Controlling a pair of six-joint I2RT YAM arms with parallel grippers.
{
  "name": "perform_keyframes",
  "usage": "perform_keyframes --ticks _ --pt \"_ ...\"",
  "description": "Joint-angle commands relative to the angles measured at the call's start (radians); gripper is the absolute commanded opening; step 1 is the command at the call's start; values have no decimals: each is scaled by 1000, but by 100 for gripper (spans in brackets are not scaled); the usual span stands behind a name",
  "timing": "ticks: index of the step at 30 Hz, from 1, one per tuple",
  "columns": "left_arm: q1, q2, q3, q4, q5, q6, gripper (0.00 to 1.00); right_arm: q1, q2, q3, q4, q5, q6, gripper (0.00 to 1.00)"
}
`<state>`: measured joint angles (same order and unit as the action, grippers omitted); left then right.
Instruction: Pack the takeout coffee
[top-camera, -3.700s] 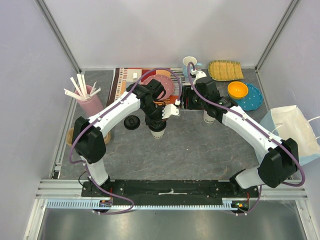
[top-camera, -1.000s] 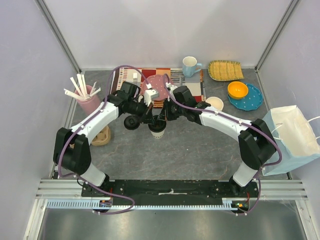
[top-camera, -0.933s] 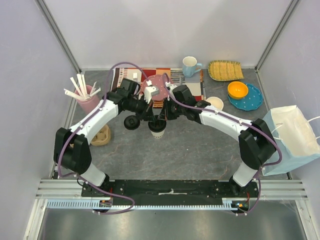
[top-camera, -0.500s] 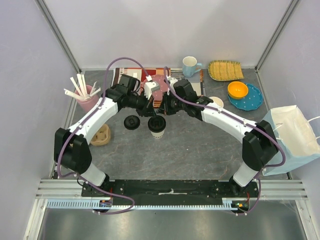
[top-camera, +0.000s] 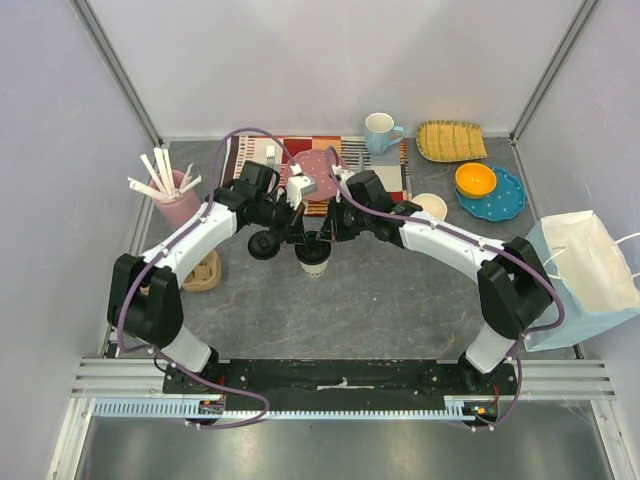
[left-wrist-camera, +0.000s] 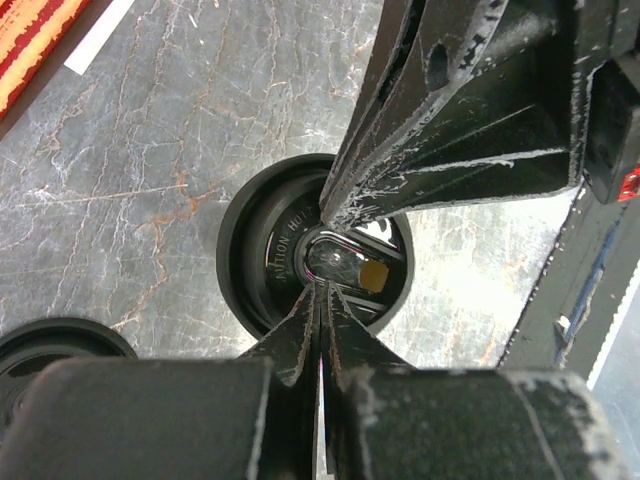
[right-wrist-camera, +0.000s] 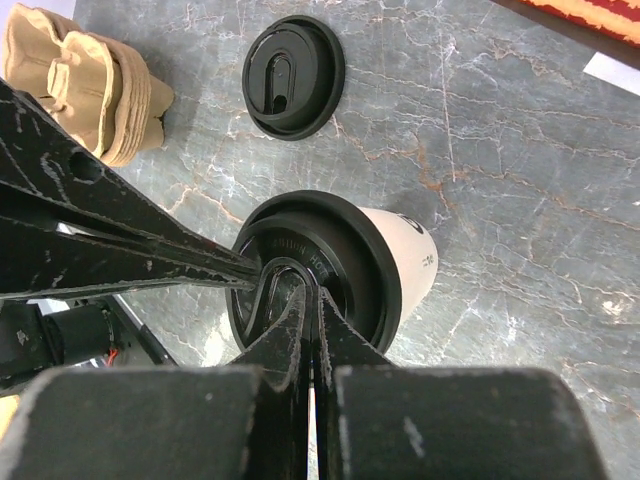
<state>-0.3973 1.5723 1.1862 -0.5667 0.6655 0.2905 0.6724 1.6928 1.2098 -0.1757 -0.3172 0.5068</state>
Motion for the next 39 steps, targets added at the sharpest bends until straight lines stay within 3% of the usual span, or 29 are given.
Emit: perform_keyframes --ticks 1,6,15,19,32,34,35,36,37,38,39 --pt "-3 0 133 -103 25 7 2 6 -13 115 -107 17 -50 0" --pt "2 -3 201 -173 31 18 2 6 -44 177 -134 17 -50 0" --pt "-3 -15 -5 -78 23 -2 2 6 -15 -10 -74 -3 -25 0" --pt "-3 5 -19 -38 -27 12 2 6 16 -3 -74 -2 -30 0" --pt "0 -17 222 -192 36 19 2 6 -50 154 -143 7 -53 0" --pt "3 -20 262 -243 36 32 8 6 -67 172 -143 13 -51 2" --pt "6 -24 303 -258 34 35 14 6 -74 186 -143 17 -53 19" --pt "14 -28 323 -281 19 38 29 7 -77 194 -143 20 -54 29" --pt "18 -32 341 -317 10 47 37 7 -82 198 -143 24 -54 38" --pt "26 -47 369 -334 -1 53 44 6 -90 207 -143 29 -59 54" --pt "47 -57 375 -347 -29 67 56 6 -93 209 -145 35 -65 61"
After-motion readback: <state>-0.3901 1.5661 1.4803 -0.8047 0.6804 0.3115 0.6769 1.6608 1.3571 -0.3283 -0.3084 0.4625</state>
